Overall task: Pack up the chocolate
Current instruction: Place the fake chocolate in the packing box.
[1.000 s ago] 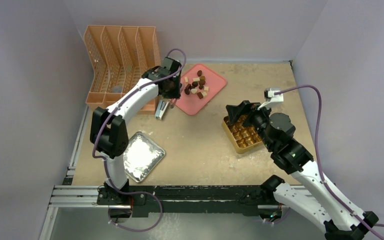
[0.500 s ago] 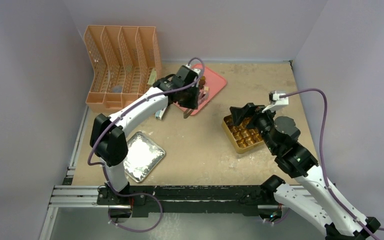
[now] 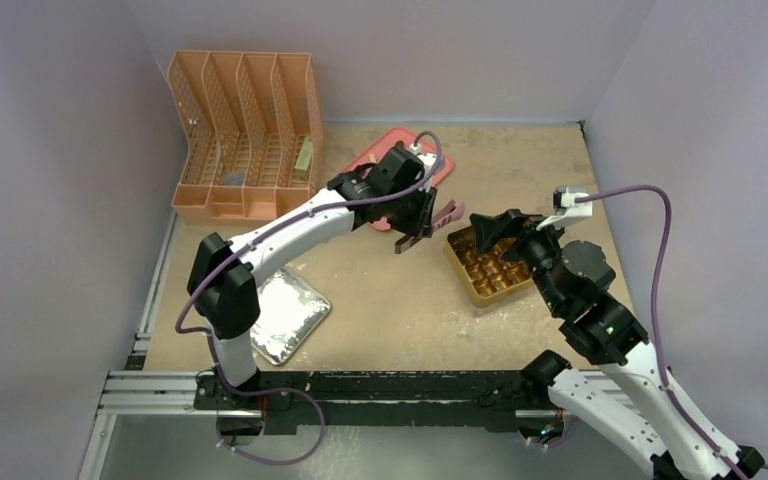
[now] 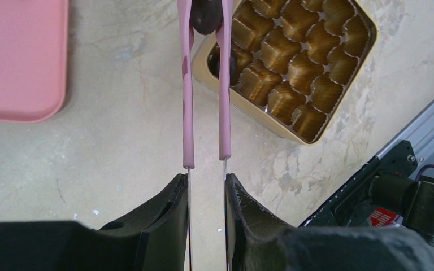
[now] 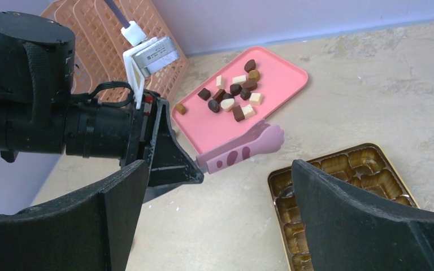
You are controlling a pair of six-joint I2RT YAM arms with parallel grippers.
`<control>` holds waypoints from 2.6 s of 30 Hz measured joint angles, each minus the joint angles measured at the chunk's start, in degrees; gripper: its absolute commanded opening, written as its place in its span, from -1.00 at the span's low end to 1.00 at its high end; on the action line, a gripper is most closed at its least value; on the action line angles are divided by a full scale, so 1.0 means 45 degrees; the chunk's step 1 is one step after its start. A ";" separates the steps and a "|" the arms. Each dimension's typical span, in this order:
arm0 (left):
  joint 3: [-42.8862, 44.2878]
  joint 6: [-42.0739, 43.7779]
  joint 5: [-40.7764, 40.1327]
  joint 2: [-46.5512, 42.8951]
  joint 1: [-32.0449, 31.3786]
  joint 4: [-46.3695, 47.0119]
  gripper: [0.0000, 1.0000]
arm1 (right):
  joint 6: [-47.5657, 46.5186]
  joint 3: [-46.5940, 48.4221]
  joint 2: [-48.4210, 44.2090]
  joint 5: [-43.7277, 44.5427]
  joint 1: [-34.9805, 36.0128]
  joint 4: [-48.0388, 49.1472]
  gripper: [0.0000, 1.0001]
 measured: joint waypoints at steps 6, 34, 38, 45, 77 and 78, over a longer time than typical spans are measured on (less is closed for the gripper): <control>0.0000 -0.0034 0.0364 0.0024 -0.0602 0.0228 -0.47 | -0.0005 0.0000 -0.0015 0.0146 0.0000 -0.0083 0.96; 0.0287 -0.0170 0.0607 0.1676 -0.0806 0.0597 -0.28 | -0.0107 0.0000 -0.0010 0.0219 0.0000 -0.0078 0.96; 0.0306 -0.0175 0.0359 0.1671 -0.0806 0.0588 -0.28 | -0.0112 0.0000 -0.0010 0.0219 0.0000 -0.0078 0.96; 0.0369 -0.0233 -0.0646 0.1467 -0.0826 0.0248 -0.30 | -0.0117 0.0000 -0.0015 0.0219 0.0000 -0.0078 0.96; 0.0651 -0.0981 -0.5843 0.0267 0.3915 -0.1880 -0.30 | -0.0117 0.0000 -0.0024 0.0185 0.0000 -0.0078 0.96; 0.0656 -0.0981 -0.5960 0.0296 0.4002 -0.1933 -0.30 | -0.0117 0.0000 -0.0024 0.0180 0.0000 -0.0078 0.96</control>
